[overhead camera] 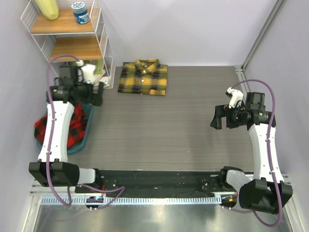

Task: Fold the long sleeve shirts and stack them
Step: Grab the shirt from the pile

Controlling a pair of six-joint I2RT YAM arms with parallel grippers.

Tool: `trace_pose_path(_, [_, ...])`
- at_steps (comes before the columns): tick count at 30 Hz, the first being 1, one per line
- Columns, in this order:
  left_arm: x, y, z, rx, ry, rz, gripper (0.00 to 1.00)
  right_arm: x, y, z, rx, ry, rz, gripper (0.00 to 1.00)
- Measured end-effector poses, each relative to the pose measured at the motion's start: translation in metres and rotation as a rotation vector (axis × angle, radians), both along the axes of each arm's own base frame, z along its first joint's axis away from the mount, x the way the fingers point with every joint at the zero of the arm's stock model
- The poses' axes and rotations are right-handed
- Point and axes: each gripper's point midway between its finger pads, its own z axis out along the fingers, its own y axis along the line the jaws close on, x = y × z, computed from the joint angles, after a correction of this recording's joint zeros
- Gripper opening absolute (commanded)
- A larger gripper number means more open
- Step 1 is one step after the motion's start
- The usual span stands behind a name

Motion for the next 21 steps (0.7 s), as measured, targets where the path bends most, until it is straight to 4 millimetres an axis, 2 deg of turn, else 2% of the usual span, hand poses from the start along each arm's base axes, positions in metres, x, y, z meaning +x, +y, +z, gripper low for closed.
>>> trace_pose_path(4, [-0.004,0.080,-0.003,0.079,0.016,0.158,1.00,0.002,0.001,0.000,0.007,-0.002,-0.003,1.00])
trace_pose_path(7, [-0.010,0.123,-0.020,0.117,0.075,0.207,1.00,0.005,0.002,0.000,0.019,-0.002,-0.004,1.00])
trace_pose_path(9, [-0.010,0.142,-0.039,0.126,0.131,0.210,1.00,0.007,0.002,-0.002,0.028,0.003,-0.005,1.00])
trace_pose_path(12, [-0.007,0.160,-0.080,0.126,0.238,0.178,1.00,0.009,0.003,-0.004,0.041,0.016,-0.007,1.00])
trace_pose_path(17, [0.004,0.166,-0.153,0.094,0.385,0.114,1.00,0.010,0.004,-0.006,0.044,0.022,-0.009,1.00])
trace_pose_path(21, [0.015,0.181,-0.205,0.120,0.454,0.125,1.00,0.010,0.003,-0.007,0.045,0.027,-0.010,1.00])
